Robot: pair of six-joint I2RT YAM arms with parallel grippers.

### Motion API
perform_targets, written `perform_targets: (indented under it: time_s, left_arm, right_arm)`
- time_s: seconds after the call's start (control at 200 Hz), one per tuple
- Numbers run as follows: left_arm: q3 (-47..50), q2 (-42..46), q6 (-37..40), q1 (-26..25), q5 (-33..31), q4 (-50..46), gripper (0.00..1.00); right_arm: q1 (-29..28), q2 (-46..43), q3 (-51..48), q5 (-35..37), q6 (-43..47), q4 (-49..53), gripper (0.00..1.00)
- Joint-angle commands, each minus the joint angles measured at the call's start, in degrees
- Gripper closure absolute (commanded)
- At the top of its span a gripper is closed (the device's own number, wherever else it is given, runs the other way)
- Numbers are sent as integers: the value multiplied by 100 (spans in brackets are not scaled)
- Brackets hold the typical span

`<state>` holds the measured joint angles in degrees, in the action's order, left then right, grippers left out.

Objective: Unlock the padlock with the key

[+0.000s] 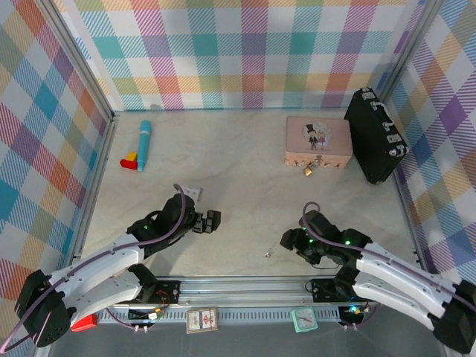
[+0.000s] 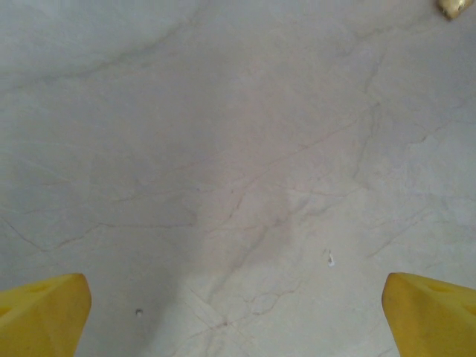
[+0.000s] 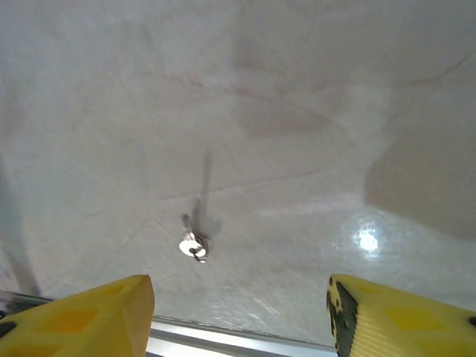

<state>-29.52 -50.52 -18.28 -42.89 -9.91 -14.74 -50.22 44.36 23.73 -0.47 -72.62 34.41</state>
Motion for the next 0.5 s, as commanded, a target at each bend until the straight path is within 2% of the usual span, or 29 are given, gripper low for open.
perform_targets:
  time_s: [0.0,0.305,0.495]
  left_arm:
    - [119,250,134,-46,-240,306,0]
    - [61,378,5,-43,-348,73,0]
    - [25,450,-26,-48,-267,-9,0]
  right_arm:
    - [-507,666,148,505,-1025,-270,41]
    - [-1182,2552,881,458,-1444,-821,52]
    - [-1262,3007,1229,416,-1400,-775,58]
